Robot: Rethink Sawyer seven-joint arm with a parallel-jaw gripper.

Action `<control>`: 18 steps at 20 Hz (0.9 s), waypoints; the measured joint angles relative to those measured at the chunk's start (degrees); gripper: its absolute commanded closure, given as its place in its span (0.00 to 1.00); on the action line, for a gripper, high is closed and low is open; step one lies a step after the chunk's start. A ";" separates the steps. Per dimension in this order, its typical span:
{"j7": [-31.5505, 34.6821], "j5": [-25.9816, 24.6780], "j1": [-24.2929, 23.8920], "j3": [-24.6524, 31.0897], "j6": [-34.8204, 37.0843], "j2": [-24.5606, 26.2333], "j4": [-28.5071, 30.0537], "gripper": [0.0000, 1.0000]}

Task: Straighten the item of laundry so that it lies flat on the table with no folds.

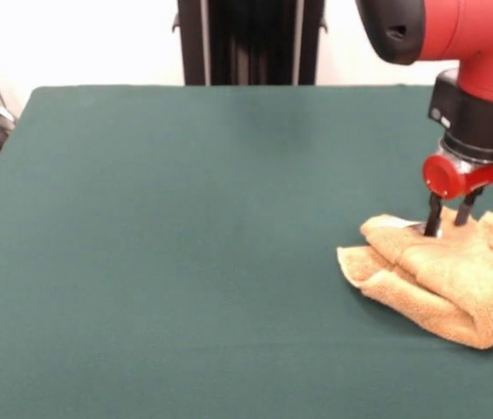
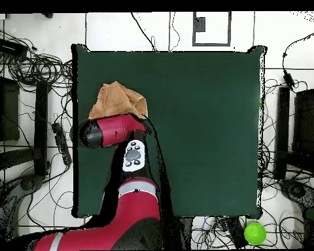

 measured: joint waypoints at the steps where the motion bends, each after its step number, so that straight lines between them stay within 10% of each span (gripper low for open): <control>1: 0.37 0.11 0.32 -0.34 -0.29 0.02 0.07 0.00; 13: 4.74 1.54 3.78 -4.35 -1.94 0.38 0.46 0.00; 14: 4.95 1.58 3.85 -4.51 -1.95 0.40 0.48 1.00; 18: 4.95 1.59 4.01 -4.83 -1.95 0.42 0.52 1.00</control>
